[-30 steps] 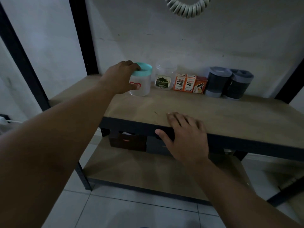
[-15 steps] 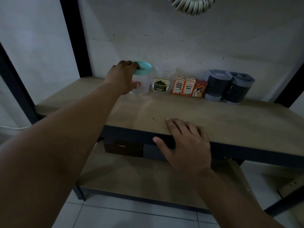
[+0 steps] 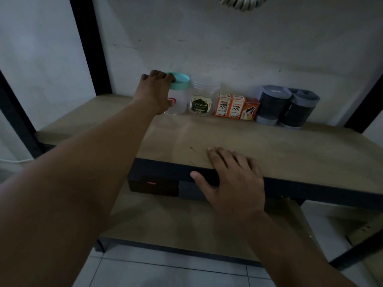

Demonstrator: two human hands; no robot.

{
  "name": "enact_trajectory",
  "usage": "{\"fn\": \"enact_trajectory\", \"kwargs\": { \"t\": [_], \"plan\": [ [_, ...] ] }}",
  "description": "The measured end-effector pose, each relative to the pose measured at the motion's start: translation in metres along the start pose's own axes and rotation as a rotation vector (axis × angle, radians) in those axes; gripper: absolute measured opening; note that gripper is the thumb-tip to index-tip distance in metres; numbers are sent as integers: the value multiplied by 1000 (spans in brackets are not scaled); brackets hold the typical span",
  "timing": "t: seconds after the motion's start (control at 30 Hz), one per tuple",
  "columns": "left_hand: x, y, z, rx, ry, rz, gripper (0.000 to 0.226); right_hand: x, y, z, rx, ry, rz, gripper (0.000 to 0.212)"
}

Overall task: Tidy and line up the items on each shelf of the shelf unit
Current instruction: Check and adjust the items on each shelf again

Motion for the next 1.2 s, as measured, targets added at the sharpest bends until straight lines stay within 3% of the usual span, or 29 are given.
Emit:
{"fn": "enact_trajectory", "kwargs": {
  "t": [0.47,0.67,0.8,1.0,1.2],
  "plan": [
    [5,4,-5,11,-27,-18,66,1,0,-1,5,-12,6,71],
    [-19,-3,5,-54,-70,28,83,0,1,5,-7,38,4,72],
    [-59,-13,18,-49,-128,84,69,-1,2,14,3,82,2,73],
    [-122,-27,21,-99,152,333,32,4,-5,35,81,256,63,69],
    [-142,-71,41,-173,302,391,24,17,-33,61,270,347,-42,44]
  ]
}}
Point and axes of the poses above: each hand's wrist, its own x-axis towards the middle knuckle, its own z-axis out of the back of the hand, y = z × x, the point moved 3 cm from there along x, towards the middle knuckle, and after that the axes turned 8 degrees about -x, right-handed, at the moved point
